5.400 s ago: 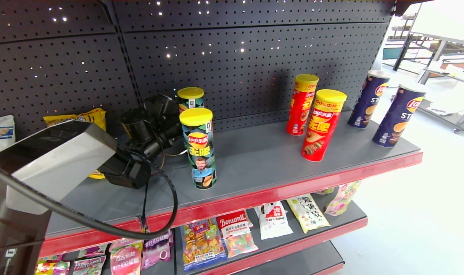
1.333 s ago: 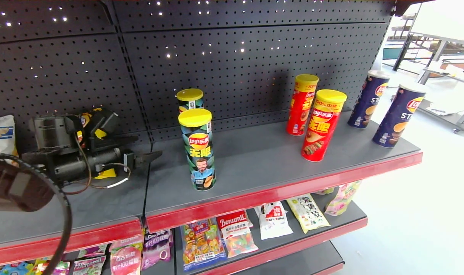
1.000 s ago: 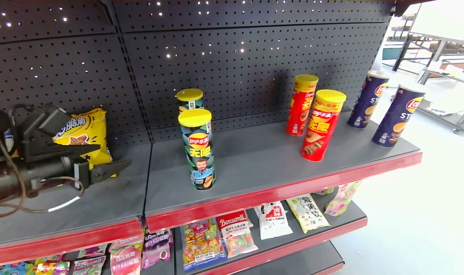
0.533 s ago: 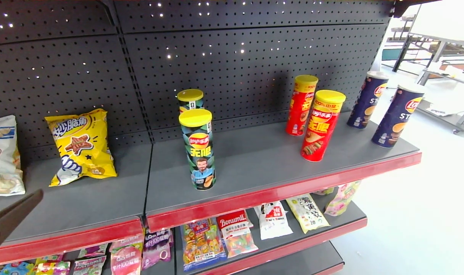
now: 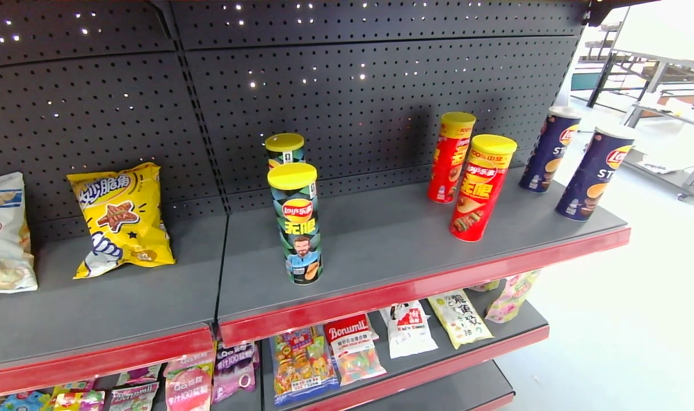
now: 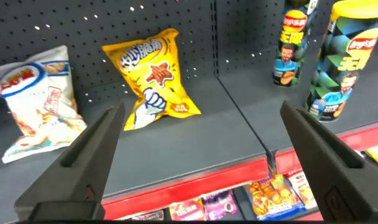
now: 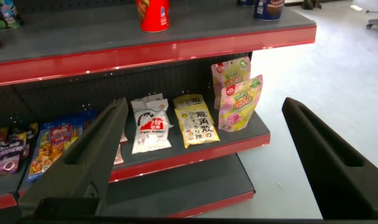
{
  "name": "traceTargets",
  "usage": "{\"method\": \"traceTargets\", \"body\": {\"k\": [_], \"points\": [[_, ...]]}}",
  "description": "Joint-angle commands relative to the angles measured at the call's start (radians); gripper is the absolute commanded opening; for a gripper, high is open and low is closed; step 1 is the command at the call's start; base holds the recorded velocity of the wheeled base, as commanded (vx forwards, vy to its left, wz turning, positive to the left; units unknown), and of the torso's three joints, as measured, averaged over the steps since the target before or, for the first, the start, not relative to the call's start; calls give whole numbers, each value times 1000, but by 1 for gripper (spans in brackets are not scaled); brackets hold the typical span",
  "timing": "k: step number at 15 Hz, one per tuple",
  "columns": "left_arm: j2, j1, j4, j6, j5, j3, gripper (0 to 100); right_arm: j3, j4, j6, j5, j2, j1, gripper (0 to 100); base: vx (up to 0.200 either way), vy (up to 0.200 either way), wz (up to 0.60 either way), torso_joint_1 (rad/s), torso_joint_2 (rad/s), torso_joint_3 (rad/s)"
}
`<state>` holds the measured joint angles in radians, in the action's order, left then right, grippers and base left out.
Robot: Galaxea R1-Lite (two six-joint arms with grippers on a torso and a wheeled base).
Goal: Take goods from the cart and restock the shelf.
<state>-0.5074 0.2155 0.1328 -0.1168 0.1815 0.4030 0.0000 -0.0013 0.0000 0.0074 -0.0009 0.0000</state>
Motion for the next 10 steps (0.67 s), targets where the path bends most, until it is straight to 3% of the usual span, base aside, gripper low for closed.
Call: {"method": "traceTargets", "body": {"k": [1, 8, 10], "points": [[0, 1, -1, -4, -2, -1, 100, 0, 0, 2, 0, 1, 0, 100, 0, 0, 600, 2, 2, 2], [-13, 1, -1, -29, 6, -19, 100, 0, 0, 3, 3, 1, 0, 100, 0, 0, 600, 4, 2, 2], [-13, -1, -1, -34, 7, -29, 100, 0, 0, 2, 3, 1, 0, 100, 0, 0, 0, 0, 0, 0]]}}
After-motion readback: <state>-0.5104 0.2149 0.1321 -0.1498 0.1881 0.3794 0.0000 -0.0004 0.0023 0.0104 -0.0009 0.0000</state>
